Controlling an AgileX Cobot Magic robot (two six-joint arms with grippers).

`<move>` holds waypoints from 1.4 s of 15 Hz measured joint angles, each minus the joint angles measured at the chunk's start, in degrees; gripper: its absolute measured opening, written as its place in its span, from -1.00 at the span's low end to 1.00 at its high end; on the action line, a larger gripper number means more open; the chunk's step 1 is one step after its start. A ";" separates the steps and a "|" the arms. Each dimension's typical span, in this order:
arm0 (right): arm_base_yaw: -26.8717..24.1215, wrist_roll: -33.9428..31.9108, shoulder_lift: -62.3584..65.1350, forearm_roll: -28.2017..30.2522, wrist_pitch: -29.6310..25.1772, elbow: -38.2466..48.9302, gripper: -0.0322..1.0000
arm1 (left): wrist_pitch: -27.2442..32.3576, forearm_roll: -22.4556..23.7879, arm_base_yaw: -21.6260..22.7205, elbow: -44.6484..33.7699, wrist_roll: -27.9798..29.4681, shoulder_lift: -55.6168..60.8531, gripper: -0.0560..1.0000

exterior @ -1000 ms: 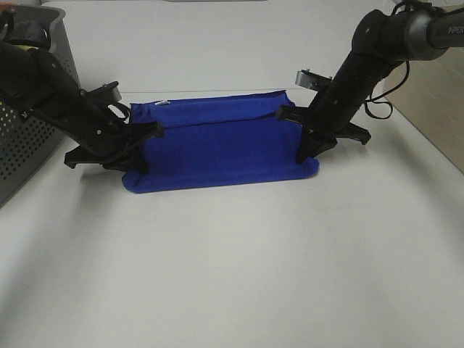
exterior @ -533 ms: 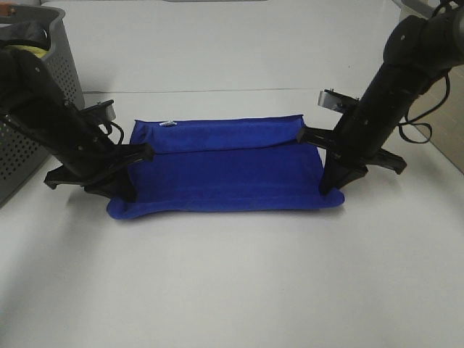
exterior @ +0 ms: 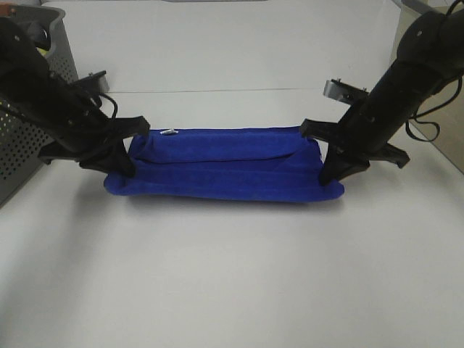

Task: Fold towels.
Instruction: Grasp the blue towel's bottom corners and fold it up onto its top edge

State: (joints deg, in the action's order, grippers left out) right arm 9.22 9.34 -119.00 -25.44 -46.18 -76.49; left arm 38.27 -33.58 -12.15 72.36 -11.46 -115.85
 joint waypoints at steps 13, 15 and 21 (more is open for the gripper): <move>-0.23 0.17 -4.47 1.72 -3.04 -18.28 -0.94 | 1.15 1.83 0.46 15.70 5.79 -4.58 -0.84; -0.29 -1.15 -4.53 3.21 -6.02 -18.28 -0.94 | 3.32 3.50 1.15 15.70 6.02 -4.58 -0.84; -0.23 -4.47 -4.64 3.67 2.29 -18.28 -0.94 | -2.35 5.67 2.75 15.76 10.26 -4.70 -0.84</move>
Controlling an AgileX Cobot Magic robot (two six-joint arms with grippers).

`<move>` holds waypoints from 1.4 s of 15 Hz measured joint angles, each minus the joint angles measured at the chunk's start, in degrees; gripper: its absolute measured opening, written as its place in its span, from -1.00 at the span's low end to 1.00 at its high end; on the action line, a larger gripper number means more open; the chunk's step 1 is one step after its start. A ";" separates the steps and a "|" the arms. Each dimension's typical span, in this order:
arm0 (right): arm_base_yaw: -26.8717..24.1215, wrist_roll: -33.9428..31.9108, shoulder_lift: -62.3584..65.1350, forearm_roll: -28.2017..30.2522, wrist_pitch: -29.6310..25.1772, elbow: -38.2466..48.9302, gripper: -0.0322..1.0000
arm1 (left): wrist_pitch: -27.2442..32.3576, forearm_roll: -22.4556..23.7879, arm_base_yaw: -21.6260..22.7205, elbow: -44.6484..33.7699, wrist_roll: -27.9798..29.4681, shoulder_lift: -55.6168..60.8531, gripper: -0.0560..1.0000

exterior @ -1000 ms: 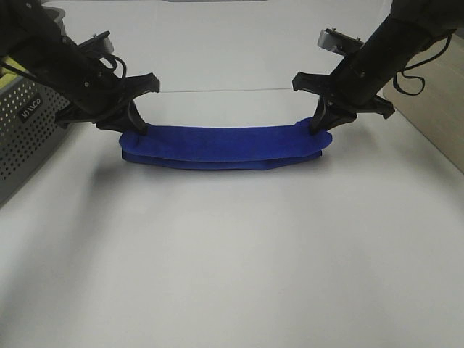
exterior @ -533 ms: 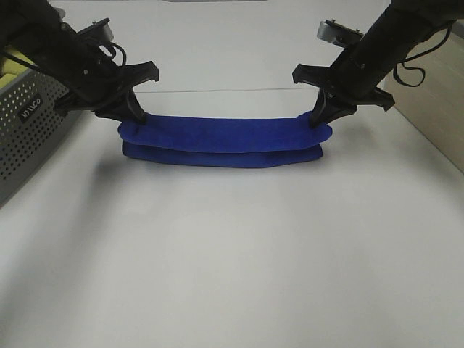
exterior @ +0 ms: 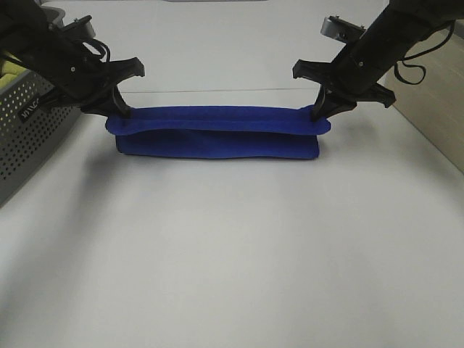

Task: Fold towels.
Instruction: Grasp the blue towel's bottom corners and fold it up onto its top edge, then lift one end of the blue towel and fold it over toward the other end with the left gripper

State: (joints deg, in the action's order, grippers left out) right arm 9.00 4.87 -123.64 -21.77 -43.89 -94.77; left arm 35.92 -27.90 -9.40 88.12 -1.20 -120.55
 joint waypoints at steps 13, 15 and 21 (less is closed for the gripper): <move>-0.06 -0.69 -7.16 -1.03 4.47 -0.06 -0.27 | -9.22 0.06 0.57 0.17 0.00 -7.28 0.08; -0.06 -0.69 -7.16 -1.03 3.50 -0.06 0.34 | -9.45 0.06 0.57 0.17 0.00 -7.28 0.39; -0.06 -0.69 -2.29 2.46 -0.80 -0.06 0.60 | -8.88 3.38 0.57 0.17 -1.60 -7.28 0.52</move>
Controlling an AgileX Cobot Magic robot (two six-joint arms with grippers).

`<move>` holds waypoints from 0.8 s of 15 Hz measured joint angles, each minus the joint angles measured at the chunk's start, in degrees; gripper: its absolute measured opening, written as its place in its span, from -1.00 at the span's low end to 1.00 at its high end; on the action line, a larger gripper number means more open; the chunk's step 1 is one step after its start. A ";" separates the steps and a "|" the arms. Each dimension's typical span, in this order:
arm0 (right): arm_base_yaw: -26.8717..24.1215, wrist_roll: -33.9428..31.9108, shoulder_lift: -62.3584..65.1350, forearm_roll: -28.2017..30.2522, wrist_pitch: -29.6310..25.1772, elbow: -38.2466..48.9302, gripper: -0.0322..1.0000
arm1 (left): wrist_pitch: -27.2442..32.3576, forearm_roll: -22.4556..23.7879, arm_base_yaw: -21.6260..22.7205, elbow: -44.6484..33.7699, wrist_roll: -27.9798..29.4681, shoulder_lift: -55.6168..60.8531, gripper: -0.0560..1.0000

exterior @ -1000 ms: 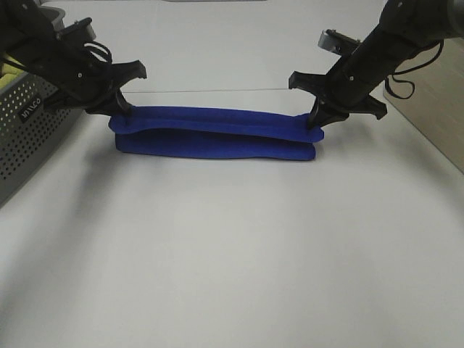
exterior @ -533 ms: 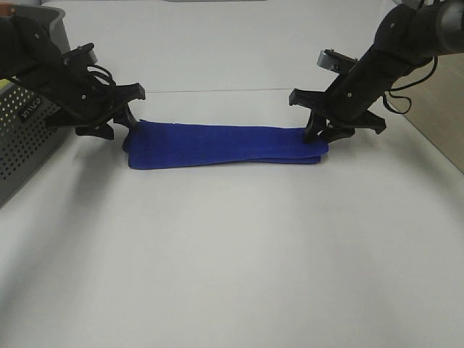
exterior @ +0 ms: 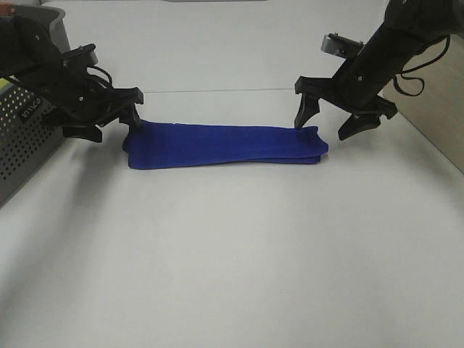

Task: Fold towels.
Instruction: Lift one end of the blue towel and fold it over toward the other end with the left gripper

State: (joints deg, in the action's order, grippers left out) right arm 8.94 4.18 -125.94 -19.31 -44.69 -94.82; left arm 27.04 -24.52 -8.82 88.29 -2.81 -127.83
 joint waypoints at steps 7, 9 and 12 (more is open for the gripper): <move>0.00 0.00 0.46 0.97 0.92 0.00 0.60 | -4.70 -4.35 -2.18 0.00 -6.19 -2.86 0.52; 0.00 0.00 0.46 0.97 1.38 0.00 0.60 | -5.44 -4.35 -2.18 0.00 -6.19 -4.01 0.22; 0.00 0.00 0.46 0.97 1.66 0.00 0.60 | -7.85 -4.41 -2.18 0.00 -6.19 -4.01 -0.56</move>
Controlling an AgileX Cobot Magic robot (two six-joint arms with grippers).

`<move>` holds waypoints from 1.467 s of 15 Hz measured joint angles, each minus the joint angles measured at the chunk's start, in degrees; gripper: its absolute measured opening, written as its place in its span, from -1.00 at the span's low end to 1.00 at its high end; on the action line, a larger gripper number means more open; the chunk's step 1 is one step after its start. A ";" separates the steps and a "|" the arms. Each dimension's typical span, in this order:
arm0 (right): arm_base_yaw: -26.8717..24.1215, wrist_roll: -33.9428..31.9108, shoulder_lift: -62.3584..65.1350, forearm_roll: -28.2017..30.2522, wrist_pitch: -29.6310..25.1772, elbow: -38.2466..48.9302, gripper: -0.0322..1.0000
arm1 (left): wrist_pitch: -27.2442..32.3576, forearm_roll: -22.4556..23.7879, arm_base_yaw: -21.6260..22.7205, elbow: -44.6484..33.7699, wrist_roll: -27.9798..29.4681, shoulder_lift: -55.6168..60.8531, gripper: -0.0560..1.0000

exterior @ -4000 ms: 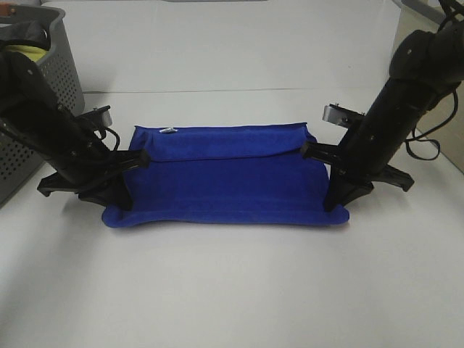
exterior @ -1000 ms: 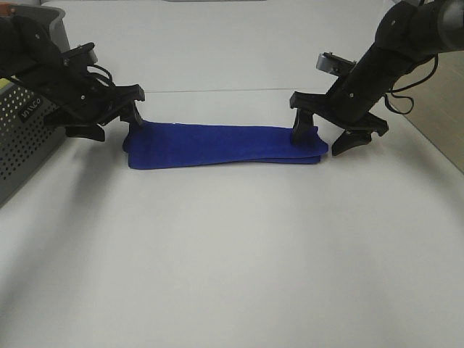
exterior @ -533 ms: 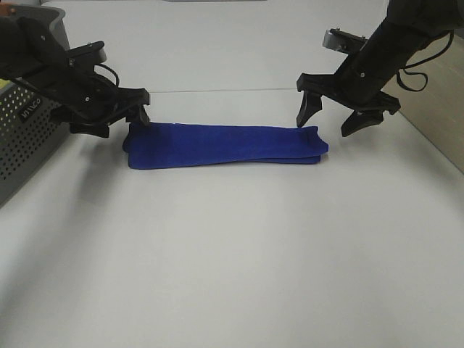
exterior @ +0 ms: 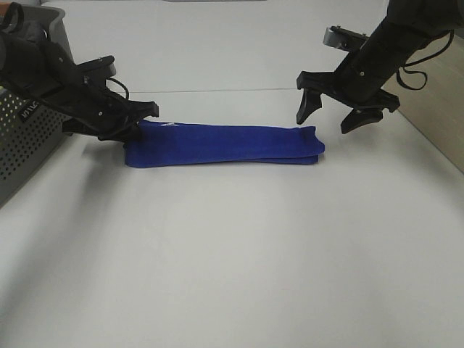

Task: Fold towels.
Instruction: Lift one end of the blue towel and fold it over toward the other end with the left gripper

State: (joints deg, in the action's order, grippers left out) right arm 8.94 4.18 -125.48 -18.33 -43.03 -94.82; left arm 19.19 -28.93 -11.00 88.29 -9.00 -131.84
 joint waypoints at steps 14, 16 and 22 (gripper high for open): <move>0.00 0.00 0.00 -0.29 -3.09 0.00 0.60 | 16.67 6.19 -0.46 1.95 6.82 14.21 -0.86; 0.00 0.00 0.00 -1.26 -3.21 0.00 0.60 | 20.63 6.19 -3.09 5.61 9.00 13.98 -0.86; 0.00 0.00 1.95 -2.52 -6.47 0.00 0.60 | 22.63 4.70 -14.09 22.23 17.07 4.30 -0.86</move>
State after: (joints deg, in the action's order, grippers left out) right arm 8.94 4.18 -123.53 -20.86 -49.50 -94.82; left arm 41.83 -24.24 -25.10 110.52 8.08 -127.54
